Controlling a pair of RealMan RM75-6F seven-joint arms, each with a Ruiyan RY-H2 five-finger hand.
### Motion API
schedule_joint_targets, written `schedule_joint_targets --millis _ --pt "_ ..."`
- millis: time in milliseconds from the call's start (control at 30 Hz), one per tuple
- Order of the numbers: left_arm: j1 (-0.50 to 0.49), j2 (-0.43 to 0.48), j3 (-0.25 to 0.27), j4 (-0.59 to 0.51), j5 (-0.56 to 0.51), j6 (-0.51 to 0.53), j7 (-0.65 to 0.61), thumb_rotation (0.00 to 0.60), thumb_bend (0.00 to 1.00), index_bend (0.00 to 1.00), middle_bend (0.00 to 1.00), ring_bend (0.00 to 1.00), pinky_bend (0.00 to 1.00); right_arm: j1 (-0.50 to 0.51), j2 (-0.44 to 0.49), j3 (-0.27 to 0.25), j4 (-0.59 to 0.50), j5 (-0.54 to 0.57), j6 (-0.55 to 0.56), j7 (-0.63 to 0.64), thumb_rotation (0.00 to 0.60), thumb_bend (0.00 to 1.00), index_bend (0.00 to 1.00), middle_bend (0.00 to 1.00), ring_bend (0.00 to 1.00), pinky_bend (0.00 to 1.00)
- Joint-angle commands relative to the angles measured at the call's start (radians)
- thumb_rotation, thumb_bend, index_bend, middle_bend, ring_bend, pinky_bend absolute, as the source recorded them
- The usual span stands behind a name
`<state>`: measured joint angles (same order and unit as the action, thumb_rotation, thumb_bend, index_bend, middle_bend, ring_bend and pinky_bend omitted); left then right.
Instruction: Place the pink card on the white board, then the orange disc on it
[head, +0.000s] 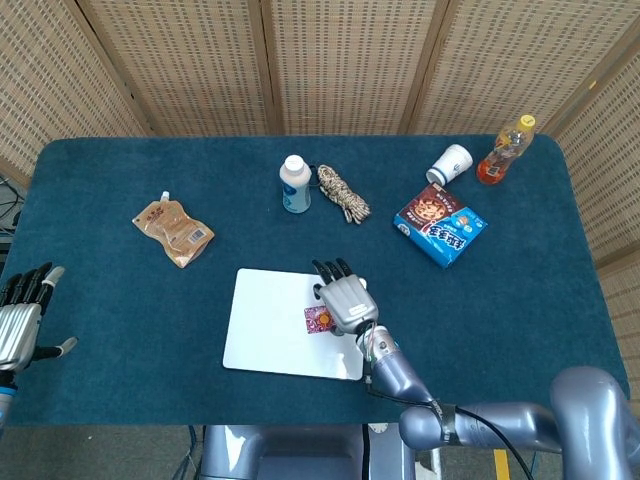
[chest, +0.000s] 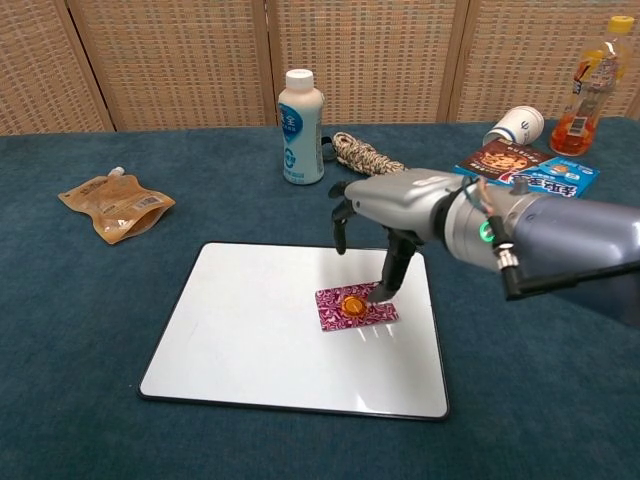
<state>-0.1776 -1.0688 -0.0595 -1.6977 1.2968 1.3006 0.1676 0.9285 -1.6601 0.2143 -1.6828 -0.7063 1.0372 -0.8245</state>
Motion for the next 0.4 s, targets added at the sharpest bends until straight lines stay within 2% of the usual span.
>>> schedule_joint_targets --millis 33,133,167,267,300,400 --pt "0.003 0.002 0.003 0.002 0.013 0.007 -0.01 0.6 0.0 0.0 0.0 0.0 0.0 -0.073 0.144 -0.032 -0.116 -0.156 0.058 0.084 0.6 0.21 0.33 0.0 0.0 0.0" --pt "0.011 0.009 0.014 0.001 0.046 0.02 -0.039 0.6 0.0 0.0 0.0 0.0 0.0 -0.195 0.308 -0.107 -0.172 -0.377 0.102 0.29 0.6 0.21 0.27 0.0 0.0 0.0" --pt "0.013 0.011 0.016 0.001 0.053 0.023 -0.044 0.6 0.0 0.0 0.0 0.0 0.0 -0.221 0.337 -0.124 -0.172 -0.424 0.118 0.338 0.6 0.21 0.24 0.0 0.0 0.0" --pt "0.022 0.017 0.025 -0.003 0.092 0.049 -0.063 0.6 0.0 0.0 0.0 0.0 0.0 -0.354 0.446 -0.205 -0.133 -0.618 0.251 0.532 0.6 0.19 0.12 0.0 0.0 0.0" --pt "0.026 0.017 0.028 -0.004 0.105 0.06 -0.066 0.6 0.0 0.0 0.0 0.0 0.0 -0.397 0.464 -0.226 -0.115 -0.662 0.305 0.584 0.6 0.17 0.09 0.0 0.0 0.0" --pt "0.036 0.017 0.035 -0.005 0.137 0.088 -0.072 0.6 0.0 0.0 0.0 0.0 0.0 -0.517 0.486 -0.277 -0.041 -0.763 0.463 0.726 0.6 0.02 0.0 0.0 0.0 0.0"
